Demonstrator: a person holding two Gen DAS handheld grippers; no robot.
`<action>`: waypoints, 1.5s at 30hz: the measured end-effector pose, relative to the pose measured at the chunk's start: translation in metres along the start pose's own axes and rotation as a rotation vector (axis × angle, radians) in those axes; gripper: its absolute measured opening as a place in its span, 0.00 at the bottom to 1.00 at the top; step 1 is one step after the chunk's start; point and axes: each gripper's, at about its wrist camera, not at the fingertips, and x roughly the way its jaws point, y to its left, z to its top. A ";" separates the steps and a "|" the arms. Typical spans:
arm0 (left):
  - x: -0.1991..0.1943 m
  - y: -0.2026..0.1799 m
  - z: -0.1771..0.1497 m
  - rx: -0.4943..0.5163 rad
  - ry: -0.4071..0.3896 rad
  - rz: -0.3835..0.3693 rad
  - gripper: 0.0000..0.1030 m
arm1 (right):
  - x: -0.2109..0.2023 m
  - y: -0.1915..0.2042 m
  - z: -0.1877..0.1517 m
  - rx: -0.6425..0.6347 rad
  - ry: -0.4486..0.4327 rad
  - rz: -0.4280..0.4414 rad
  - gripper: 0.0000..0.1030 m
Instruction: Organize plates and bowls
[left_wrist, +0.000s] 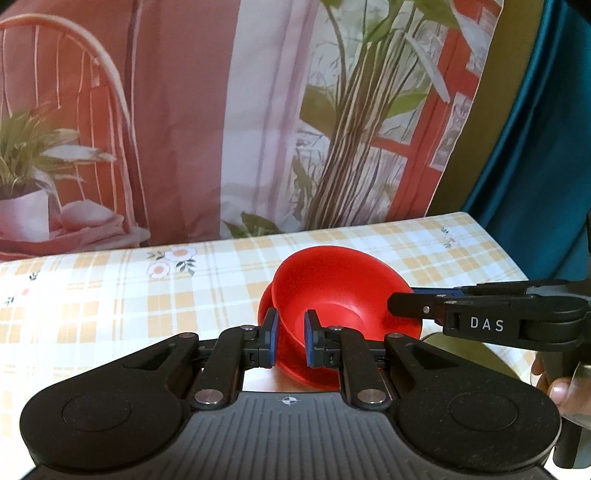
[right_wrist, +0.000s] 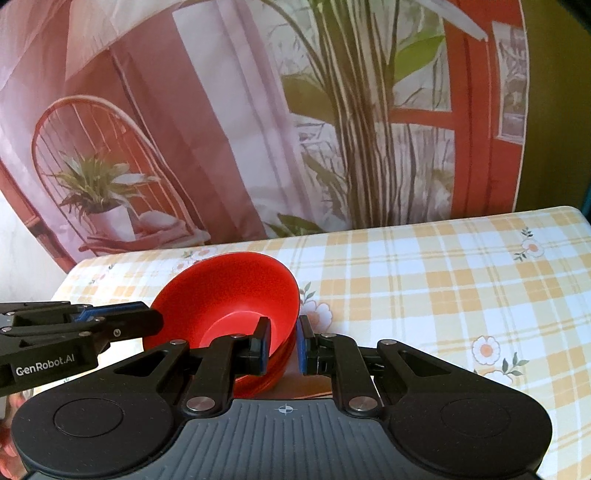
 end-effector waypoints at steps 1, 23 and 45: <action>0.001 0.001 -0.001 -0.001 0.003 0.002 0.15 | 0.001 0.001 0.000 -0.005 0.002 -0.001 0.14; 0.011 0.012 -0.015 -0.042 0.033 -0.005 0.17 | 0.018 0.003 -0.008 -0.026 0.054 -0.019 0.19; 0.026 0.035 -0.024 -0.274 0.057 -0.111 0.19 | 0.034 0.004 -0.008 -0.020 0.090 0.000 0.18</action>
